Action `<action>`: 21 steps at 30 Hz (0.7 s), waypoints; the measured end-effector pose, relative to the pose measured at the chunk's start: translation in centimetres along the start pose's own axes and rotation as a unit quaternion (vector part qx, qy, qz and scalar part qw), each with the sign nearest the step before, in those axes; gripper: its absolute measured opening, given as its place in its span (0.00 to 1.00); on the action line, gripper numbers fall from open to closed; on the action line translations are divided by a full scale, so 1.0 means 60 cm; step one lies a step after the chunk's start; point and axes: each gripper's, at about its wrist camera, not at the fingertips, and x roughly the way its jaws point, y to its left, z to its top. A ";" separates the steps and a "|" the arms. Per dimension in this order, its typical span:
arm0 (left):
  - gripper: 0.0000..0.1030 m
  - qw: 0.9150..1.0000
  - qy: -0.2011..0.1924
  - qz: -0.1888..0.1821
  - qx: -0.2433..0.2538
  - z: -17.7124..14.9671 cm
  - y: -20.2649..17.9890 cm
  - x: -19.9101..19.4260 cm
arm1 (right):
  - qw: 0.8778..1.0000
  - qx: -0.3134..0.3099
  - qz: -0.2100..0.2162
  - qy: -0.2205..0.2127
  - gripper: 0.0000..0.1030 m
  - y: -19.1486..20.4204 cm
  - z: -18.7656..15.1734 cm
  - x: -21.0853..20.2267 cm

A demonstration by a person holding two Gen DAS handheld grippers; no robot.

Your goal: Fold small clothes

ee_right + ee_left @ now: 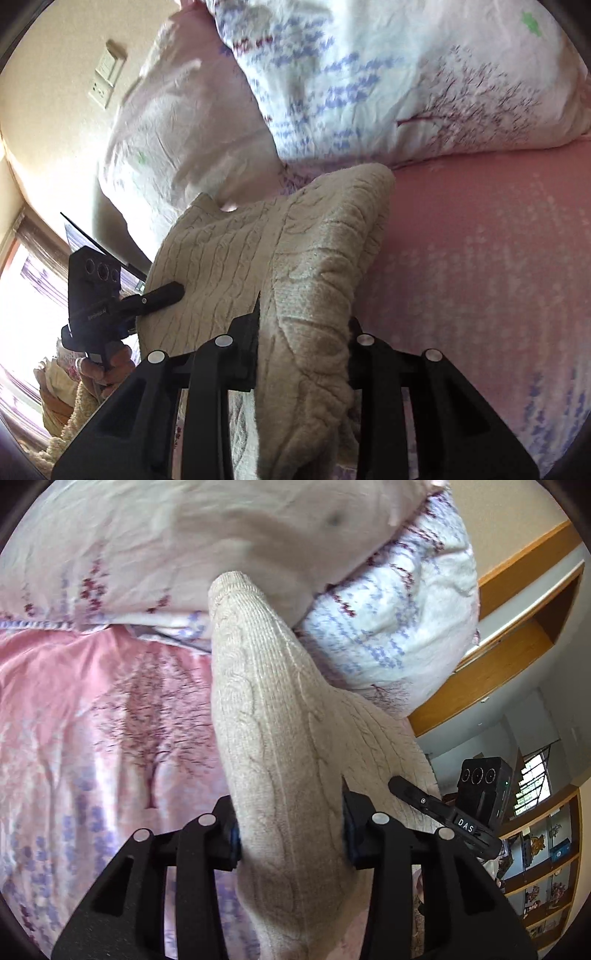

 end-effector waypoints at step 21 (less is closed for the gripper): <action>0.49 0.980 -0.038 0.076 0.180 -0.083 -0.101 0.003 | 0.992 0.115 -0.030 -0.033 0.09 -0.082 0.055 0.021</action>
